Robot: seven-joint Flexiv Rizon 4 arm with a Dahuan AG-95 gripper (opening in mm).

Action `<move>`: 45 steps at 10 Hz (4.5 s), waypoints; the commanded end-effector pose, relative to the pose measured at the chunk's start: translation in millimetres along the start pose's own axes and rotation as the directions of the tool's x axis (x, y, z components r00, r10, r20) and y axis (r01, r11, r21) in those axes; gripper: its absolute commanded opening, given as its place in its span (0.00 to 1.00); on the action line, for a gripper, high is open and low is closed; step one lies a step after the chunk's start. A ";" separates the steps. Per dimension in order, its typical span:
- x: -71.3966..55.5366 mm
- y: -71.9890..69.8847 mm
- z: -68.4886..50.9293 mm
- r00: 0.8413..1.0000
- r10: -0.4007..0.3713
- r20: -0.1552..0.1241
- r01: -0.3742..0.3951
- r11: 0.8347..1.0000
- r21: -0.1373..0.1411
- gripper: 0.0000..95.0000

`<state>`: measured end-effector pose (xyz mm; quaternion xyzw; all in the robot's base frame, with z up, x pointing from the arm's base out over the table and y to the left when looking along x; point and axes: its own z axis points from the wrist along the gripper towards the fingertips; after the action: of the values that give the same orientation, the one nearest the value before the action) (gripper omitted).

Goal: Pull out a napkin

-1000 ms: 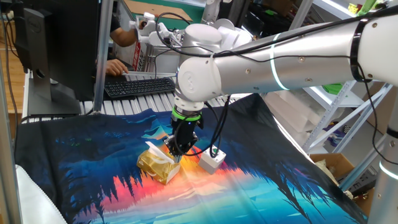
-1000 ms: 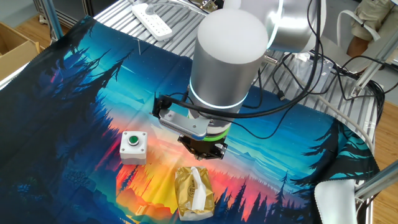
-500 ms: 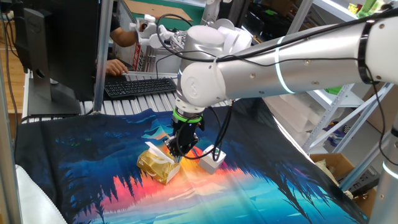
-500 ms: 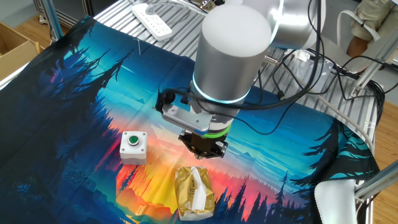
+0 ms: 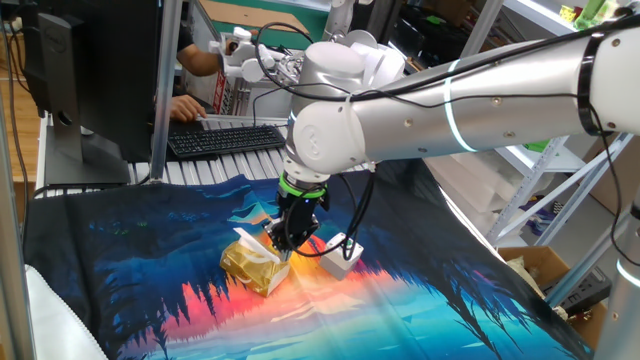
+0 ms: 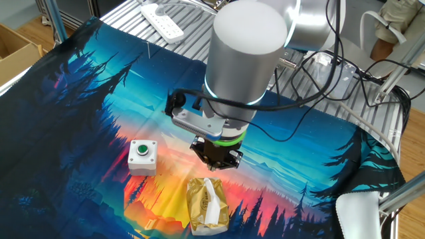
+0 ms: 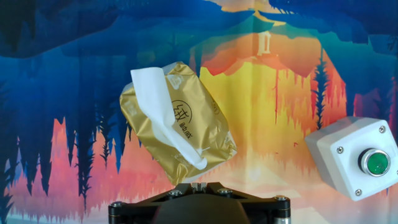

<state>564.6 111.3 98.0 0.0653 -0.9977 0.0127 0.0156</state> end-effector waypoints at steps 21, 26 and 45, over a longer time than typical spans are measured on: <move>-0.8 0.3 0.0 0.999 0.008 -0.048 -0.008 1.000 0.001 0.00; -10.4 -1.6 -4.7 0.998 0.008 -0.069 -0.007 1.000 0.009 0.00; -24.9 -5.8 -11.9 0.996 0.077 -0.055 -0.077 0.997 0.002 0.00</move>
<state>586.6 108.0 108.9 0.0259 -0.9988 0.0156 0.0373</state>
